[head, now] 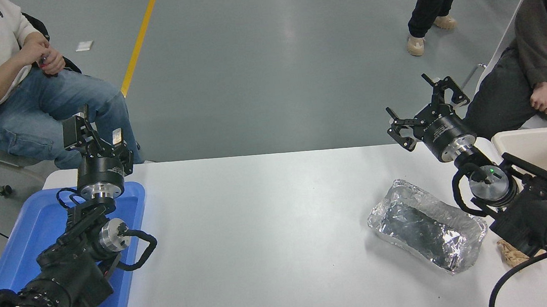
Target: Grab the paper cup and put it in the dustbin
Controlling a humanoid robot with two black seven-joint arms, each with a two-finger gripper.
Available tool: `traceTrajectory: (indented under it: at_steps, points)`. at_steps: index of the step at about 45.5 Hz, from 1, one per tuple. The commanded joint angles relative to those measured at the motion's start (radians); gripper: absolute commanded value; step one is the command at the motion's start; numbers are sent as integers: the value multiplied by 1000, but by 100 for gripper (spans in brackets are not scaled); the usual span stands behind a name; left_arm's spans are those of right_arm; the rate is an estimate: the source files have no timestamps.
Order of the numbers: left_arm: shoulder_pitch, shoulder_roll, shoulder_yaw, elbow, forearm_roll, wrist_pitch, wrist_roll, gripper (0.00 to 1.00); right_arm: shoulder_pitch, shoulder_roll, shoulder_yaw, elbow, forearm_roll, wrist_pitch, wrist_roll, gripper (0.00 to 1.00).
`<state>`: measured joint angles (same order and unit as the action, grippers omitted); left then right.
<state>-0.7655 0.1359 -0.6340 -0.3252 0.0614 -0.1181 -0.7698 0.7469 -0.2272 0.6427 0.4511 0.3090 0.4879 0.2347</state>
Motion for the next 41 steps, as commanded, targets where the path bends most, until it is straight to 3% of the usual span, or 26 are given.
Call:
traceTrajectory:
  at_steps: [1, 26, 41]
  points:
    - [0, -1, -1, 0, 0, 0, 1, 100, 2, 0, 0, 1, -1, 0, 0, 100]
    - [0, 2, 2, 0, -2, 0, 0, 100, 14, -11, -2, -2, -37, -3, -2, 100]
    - [0, 2, 0, 0, 0, 0, 0, 100, 20, -77, -2, 1, -211, -2, -3, 100]
